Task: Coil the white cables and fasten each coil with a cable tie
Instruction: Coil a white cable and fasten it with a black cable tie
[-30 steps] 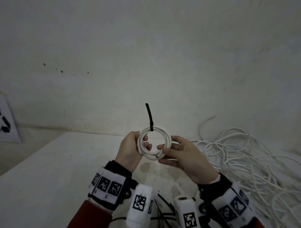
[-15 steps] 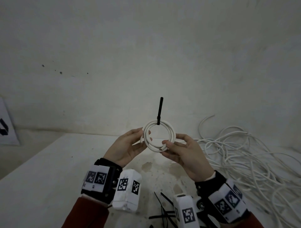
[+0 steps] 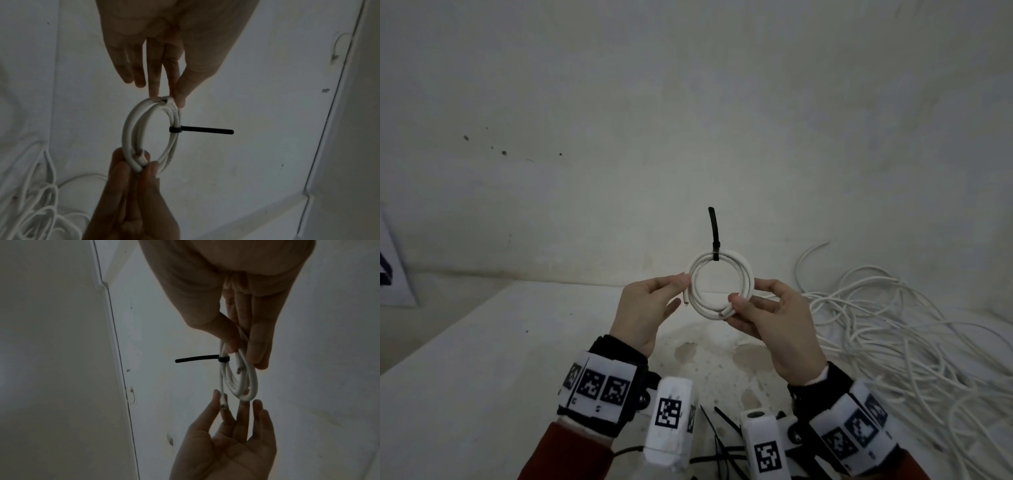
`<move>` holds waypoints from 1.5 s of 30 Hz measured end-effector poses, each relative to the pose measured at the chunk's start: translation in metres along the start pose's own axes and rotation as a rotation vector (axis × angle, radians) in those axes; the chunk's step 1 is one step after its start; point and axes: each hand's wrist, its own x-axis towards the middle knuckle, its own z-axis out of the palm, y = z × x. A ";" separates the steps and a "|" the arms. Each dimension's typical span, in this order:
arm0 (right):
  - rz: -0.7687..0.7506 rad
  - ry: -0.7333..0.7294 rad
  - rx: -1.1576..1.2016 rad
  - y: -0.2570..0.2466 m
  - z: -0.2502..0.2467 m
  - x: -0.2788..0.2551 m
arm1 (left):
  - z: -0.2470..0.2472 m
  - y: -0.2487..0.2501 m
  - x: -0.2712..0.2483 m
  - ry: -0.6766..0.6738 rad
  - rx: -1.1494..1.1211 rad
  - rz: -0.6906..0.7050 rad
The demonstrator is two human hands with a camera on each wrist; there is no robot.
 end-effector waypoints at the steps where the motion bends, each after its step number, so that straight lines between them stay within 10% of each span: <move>1: -0.011 0.003 -0.006 0.000 0.000 0.000 | 0.001 0.000 -0.001 -0.011 -0.018 -0.011; 12: -0.054 -0.096 -0.075 -0.008 0.000 -0.008 | 0.013 -0.006 -0.011 0.021 -0.030 0.143; 22: 0.015 -0.160 -0.032 -0.015 -0.001 -0.012 | 0.010 -0.006 -0.010 -0.226 -0.102 -0.066; 36: 0.024 -0.074 -0.063 0.006 0.003 -0.003 | 0.005 -0.010 -0.007 -0.078 0.360 0.258; 45: 0.132 -0.088 -0.072 0.016 0.008 0.017 | -0.014 -0.001 0.006 -0.187 0.154 0.055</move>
